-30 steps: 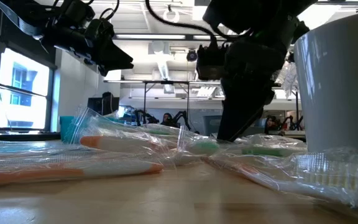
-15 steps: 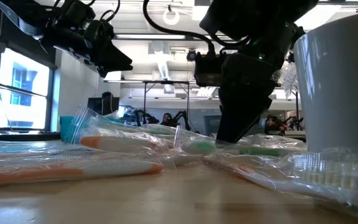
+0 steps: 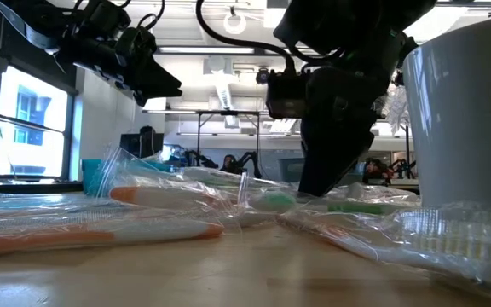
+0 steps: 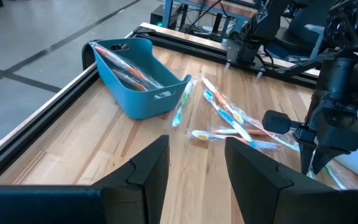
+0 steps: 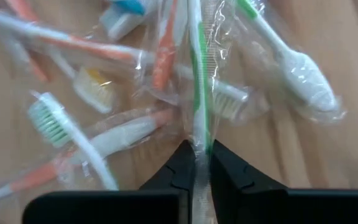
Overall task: Pick & Place Toothbrushes
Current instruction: Put the green toothbrush into the blue bin
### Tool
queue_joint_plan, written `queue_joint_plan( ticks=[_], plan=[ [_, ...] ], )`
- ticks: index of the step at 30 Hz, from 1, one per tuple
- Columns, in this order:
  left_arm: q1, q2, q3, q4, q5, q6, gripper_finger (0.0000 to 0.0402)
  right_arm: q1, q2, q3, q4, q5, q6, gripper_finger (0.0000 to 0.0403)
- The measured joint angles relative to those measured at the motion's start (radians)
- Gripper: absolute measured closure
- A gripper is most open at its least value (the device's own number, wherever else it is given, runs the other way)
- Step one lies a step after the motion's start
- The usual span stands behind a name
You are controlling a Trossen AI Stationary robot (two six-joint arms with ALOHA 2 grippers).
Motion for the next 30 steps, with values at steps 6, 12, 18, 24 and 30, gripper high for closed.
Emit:
queue_joint_plan(
  ticks=[6,12,18,24,30],
  plan=[
    [0.000,0.000,0.000,0.000,0.000,0.000,0.0248,-0.002,-0.011,0.000,-0.003,-0.001,-0.009,0.0377],
    [0.000,0.000,0.000,0.000,0.000,0.000,0.0248,-0.028,-0.084,0.002,-0.019,0.001,-0.034,0.0382],
    [0.000,0.000,0.000,0.000,0.000,0.000,0.0248,-0.071,-0.230,0.002,-0.078,0.022,-0.079,0.0382],
    [0.000,0.000,0.000,-0.001,0.000,0.000,0.0248,-0.131,-0.400,0.002,-0.178,0.111,-0.168,0.0382],
    [0.000,0.000,0.000,-0.002,0.000,0.000,0.0247,-0.206,-0.550,0.002,-0.219,0.106,-0.226,0.0382]
  ],
)
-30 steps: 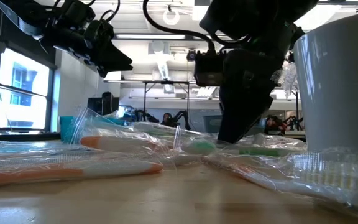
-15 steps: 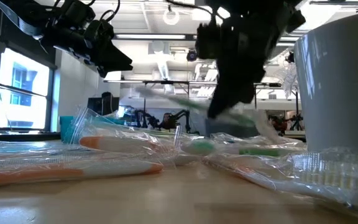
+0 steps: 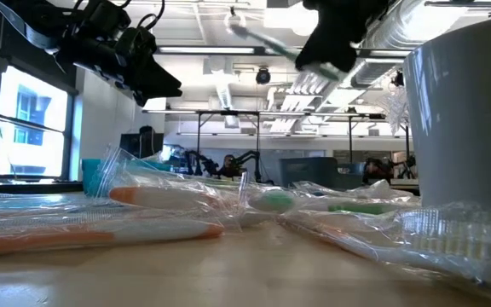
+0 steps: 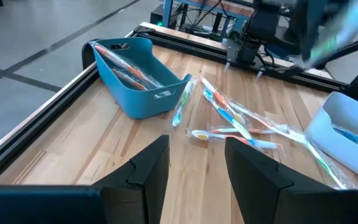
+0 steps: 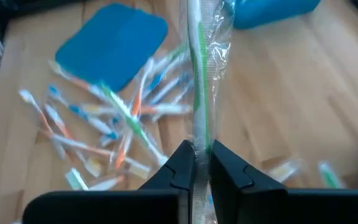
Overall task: Pick & Place Toothbrushes
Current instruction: Put the green toothbrush into the blue bin
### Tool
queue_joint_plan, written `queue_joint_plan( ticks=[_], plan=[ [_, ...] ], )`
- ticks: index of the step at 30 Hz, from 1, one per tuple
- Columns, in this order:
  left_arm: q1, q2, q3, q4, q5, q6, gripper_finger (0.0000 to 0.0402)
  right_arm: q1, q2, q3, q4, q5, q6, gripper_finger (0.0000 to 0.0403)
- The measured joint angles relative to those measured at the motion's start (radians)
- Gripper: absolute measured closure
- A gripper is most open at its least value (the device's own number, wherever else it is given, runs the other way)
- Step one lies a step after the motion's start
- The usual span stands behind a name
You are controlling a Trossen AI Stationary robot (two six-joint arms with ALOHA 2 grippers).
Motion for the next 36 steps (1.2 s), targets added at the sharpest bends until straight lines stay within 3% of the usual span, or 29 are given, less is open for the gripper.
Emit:
queue_joint_plan(
  ticks=[13,19,23,29,36],
  plan=[
    [0.000,0.000,0.000,0.000,-0.030,0.000,0.0248,-0.150,-0.265,-0.003,-0.236,-0.006,-0.057,0.0382],
    [0.000,0.000,0.000,0.000,-0.083,0.000,0.0248,-0.202,-0.284,-0.066,-0.208,-0.104,-0.119,0.0382],
    [0.000,0.000,0.000,0.000,-0.088,0.000,0.0248,-0.248,-0.284,-0.184,-0.053,-0.220,-0.145,0.0382],
    [0.000,0.000,0.000,0.000,-0.089,0.000,0.0248,-0.325,-0.278,-0.374,0.378,-0.382,-0.151,0.0382],
    [0.000,0.000,0.000,0.001,-0.091,0.028,0.0248,-0.339,-0.206,-0.500,0.779,-0.343,-0.203,0.0382]
  ],
)
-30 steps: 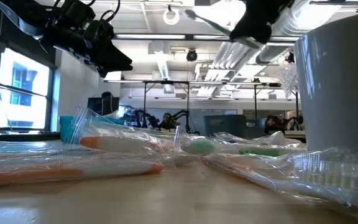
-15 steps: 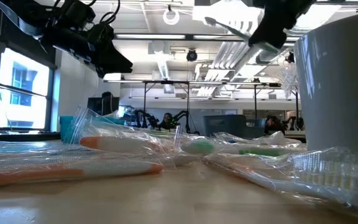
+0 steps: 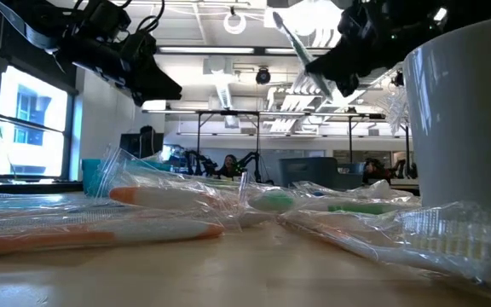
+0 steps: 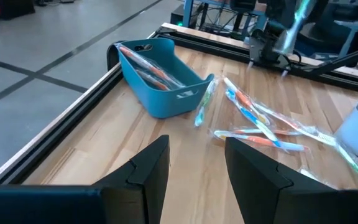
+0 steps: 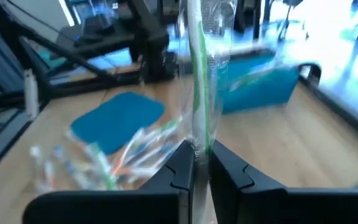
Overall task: Pick & Place Toothbrushes
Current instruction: Put the green toothbrush into the blue bin
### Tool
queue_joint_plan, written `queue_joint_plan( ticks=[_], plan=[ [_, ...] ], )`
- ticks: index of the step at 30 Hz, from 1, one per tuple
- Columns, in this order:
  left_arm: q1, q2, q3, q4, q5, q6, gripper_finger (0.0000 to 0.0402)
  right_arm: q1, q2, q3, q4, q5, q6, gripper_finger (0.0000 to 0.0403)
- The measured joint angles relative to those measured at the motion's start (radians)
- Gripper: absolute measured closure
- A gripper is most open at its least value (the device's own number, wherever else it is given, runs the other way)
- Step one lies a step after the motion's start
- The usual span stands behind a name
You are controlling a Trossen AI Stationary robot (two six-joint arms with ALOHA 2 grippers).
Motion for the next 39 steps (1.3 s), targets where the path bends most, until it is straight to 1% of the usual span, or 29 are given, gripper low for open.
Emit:
queue_joint_plan(
  ticks=[3,7,12,15,18,22,25,29,33,36,39],
  plan=[
    [0.000,0.000,0.000,0.001,-0.001,0.006,0.0248,-0.002,0.056,-0.010,0.091,0.039,-0.038,0.0382],
    [0.000,0.001,0.000,-0.006,0.001,-0.002,0.0248,-0.008,0.132,-0.010,0.195,0.022,-0.051,0.0382],
    [0.000,0.001,0.000,0.012,0.006,-0.050,0.0248,-0.008,0.207,-0.010,0.218,0.017,-0.059,0.0382],
    [0.000,0.001,0.000,0.060,0.035,-0.081,0.0248,-0.008,0.236,-0.010,0.240,0.008,-0.076,0.0382],
    [-0.016,0.004,0.000,0.107,0.092,-0.063,0.0248,-0.008,0.246,-0.010,0.254,0.004,-0.090,0.0382],
    [-0.069,0.023,0.000,0.208,0.138,-0.027,0.0248,-0.008,0.246,-0.010,0.298,-0.020,-0.093,0.0382],
    [-0.120,0.052,0.000,0.301,0.148,0.000,0.0248,-0.006,0.246,-0.010,0.346,-0.028,-0.078,0.0382],
    [-0.187,0.118,0.000,0.441,0.123,0.023,0.0248,-0.004,0.246,-0.010,0.376,-0.028,-0.067,0.0382],
    [-0.236,0.199,0.000,0.582,0.043,0.019,0.0248,-0.004,0.246,-0.010,0.378,-0.027,-0.065,0.0382],
    [-0.258,0.259,0.003,0.677,0.015,-0.029,0.0248,0.004,0.246,-0.010,0.378,-0.021,-0.067,0.0382],
    [-0.257,0.320,0.040,0.688,0.006,-0.107,0.0248,0.014,0.246,-0.010,0.382,-0.021,-0.073,0.0382]
  ],
)
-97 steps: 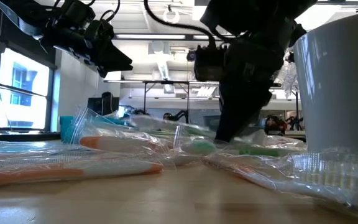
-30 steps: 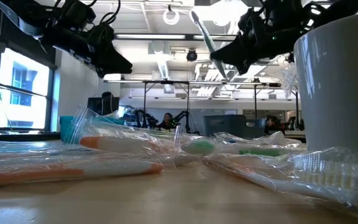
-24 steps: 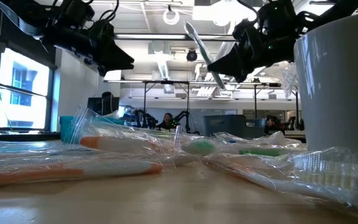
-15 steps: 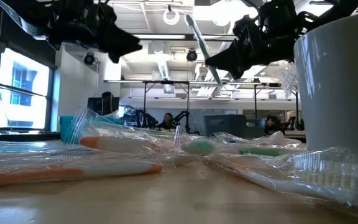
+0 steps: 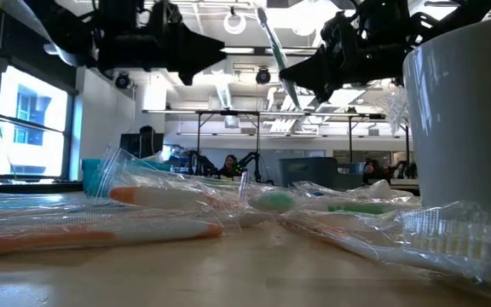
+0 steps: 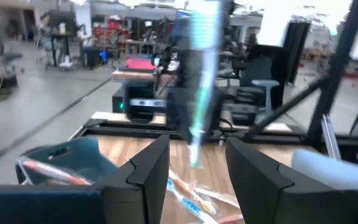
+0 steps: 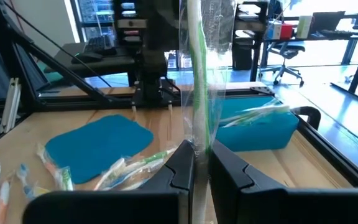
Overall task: Pick & Place Toothbrushes
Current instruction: Put the green toothbrush into the blue bin
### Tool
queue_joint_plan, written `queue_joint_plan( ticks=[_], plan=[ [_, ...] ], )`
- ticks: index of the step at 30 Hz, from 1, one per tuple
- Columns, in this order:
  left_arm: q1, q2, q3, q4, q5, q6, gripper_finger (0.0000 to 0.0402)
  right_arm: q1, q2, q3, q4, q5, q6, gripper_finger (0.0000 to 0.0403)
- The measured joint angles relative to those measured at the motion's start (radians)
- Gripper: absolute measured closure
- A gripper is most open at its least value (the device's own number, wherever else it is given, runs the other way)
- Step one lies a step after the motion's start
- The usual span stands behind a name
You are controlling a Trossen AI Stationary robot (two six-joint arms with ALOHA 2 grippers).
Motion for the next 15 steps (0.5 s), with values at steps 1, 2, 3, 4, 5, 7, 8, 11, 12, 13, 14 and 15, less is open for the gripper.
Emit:
queue_joint_plan(
  ticks=[1,2,3,4,5,7,8,11,12,13,14,15],
  plan=[
    [0.000,0.020,0.017,0.002,-0.001,-0.023,0.0248,0.002,0.000,0.000,0.002,0.000,-0.001,0.0382],
    [0.000,0.042,0.036,0.004,-0.003,-0.038,0.0248,0.003,0.000,0.000,0.002,-0.001,-0.002,0.0382],
    [0.000,0.063,0.055,0.003,0.000,-0.049,0.0248,0.003,0.000,0.000,0.002,-0.001,-0.002,0.0382],
    [0.000,0.080,0.072,0.000,0.009,-0.053,0.0248,0.003,0.000,0.000,0.002,0.000,-0.002,0.0382],
    [0.000,0.097,0.091,0.000,0.025,-0.053,0.0248,0.002,0.000,0.000,0.002,0.003,-0.002,0.0382],
    [-0.009,0.128,0.129,0.004,0.050,-0.052,0.0248,0.002,0.000,0.000,0.002,0.004,-0.002,0.0382],
    [-0.013,0.140,0.144,0.002,0.056,-0.052,0.0248,0.002,0.000,0.000,0.002,0.004,-0.002,0.0382],
    [-0.030,0.168,0.185,0.002,0.062,-0.052,0.0248,0.002,0.000,0.000,0.002,0.005,-0.003,0.0382],
    [-0.037,0.178,0.199,0.004,0.061,-0.048,0.0248,0.002,0.000,0.000,0.002,0.011,-0.003,0.0382],
    [-0.041,0.184,0.207,0.000,0.059,-0.044,0.0248,0.002,0.000,0.000,0.002,0.017,-0.003,0.0382],
    [-0.047,0.189,0.215,-0.006,0.059,-0.040,0.0248,0.002,0.000,0.000,0.002,0.025,-0.003,0.0382],
    [-0.056,0.198,0.228,-0.005,0.059,-0.029,0.0248,0.002,0.000,0.000,0.001,0.028,-0.003,0.0382]
  ],
)
